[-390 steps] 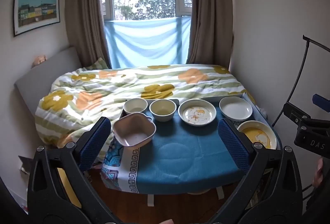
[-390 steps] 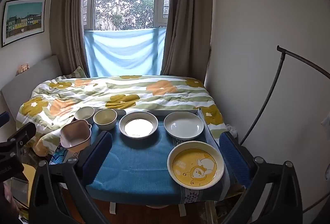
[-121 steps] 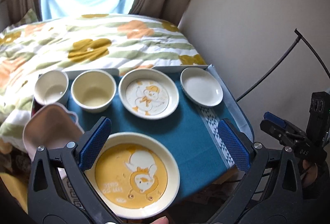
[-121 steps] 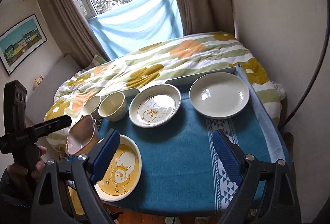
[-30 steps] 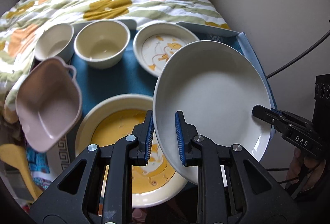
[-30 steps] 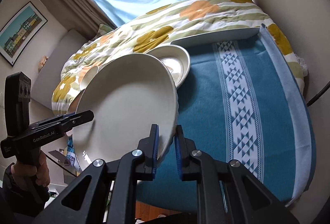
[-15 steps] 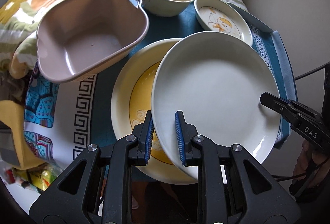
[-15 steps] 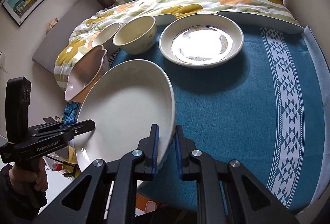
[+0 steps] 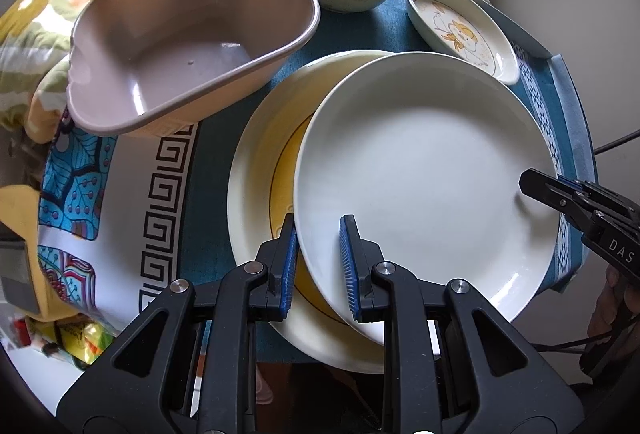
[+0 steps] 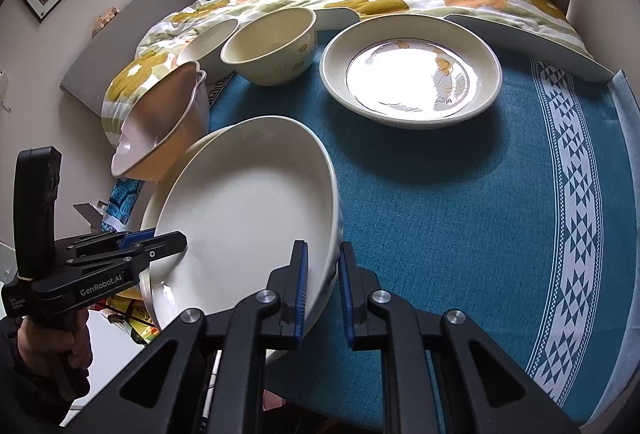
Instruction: Organize plates and bowls
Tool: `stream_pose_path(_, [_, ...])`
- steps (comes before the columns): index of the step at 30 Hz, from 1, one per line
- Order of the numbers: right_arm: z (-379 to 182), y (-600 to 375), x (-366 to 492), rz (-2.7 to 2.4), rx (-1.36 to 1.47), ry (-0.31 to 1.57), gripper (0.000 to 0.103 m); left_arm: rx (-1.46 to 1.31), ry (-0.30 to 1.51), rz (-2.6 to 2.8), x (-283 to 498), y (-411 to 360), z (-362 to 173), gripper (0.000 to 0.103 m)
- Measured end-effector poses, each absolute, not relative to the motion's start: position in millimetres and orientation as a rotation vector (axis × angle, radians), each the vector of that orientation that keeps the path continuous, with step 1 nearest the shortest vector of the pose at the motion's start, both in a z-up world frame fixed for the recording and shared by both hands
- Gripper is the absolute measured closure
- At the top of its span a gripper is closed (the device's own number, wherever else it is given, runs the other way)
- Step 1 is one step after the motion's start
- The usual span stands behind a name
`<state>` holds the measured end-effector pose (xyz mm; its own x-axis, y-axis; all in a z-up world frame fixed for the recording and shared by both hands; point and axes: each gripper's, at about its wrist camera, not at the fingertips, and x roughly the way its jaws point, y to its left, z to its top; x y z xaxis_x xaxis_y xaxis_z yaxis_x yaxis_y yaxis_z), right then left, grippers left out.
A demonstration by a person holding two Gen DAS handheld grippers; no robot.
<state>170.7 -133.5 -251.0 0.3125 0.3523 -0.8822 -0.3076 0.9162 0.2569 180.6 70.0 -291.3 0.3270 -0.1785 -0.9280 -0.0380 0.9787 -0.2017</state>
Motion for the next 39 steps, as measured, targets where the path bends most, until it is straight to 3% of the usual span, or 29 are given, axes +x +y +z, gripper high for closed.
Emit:
stream_pose_path(16, [-254.8,-115.7,172.7,0.433,-0.119,1.172,0.089,0.122,1.166,0.021,168.1,29.5,-287.7,0.085])
stream_pose_path(39, [-257.3,-97.3,165.7,0.405,-0.203,1.153,0.089,0.217,1.125,0.070,152.0,34.4,-273.7,0.085])
